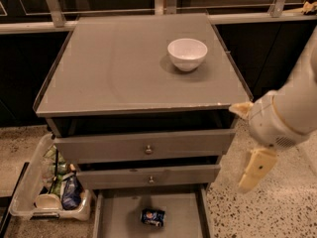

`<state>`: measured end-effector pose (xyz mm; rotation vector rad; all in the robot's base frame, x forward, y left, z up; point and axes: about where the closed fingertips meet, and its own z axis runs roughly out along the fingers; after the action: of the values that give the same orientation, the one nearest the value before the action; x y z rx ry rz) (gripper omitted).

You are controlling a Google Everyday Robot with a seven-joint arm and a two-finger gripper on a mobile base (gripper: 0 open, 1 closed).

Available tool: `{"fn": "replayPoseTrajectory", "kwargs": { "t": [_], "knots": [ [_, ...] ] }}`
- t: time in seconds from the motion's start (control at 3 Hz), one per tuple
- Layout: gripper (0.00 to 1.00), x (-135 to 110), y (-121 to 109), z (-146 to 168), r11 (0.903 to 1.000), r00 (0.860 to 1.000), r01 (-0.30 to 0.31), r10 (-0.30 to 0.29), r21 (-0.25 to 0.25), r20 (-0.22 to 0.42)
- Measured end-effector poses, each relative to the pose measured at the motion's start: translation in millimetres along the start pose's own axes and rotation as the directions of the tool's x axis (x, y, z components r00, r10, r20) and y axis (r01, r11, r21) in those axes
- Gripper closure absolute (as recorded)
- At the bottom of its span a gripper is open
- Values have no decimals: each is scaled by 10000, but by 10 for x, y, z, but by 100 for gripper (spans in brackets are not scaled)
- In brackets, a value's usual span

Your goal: Pick pepsi can from bottom drawer and place on counter

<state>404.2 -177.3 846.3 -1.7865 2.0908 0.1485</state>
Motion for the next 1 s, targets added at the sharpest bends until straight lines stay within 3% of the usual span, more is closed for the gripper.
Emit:
{"fn": "replayPoseTrajectory", "kwargs": {
  "t": [0.33,0.67,1.0],
  "knots": [
    [0,181,265,696,9971,9959,-589,620,-480,656],
    [0,221,266,811,9971,9951,-707,725,-285,675],
    [0,200,296,836,9965,9944,-711,742,-431,748]
  ]
}}
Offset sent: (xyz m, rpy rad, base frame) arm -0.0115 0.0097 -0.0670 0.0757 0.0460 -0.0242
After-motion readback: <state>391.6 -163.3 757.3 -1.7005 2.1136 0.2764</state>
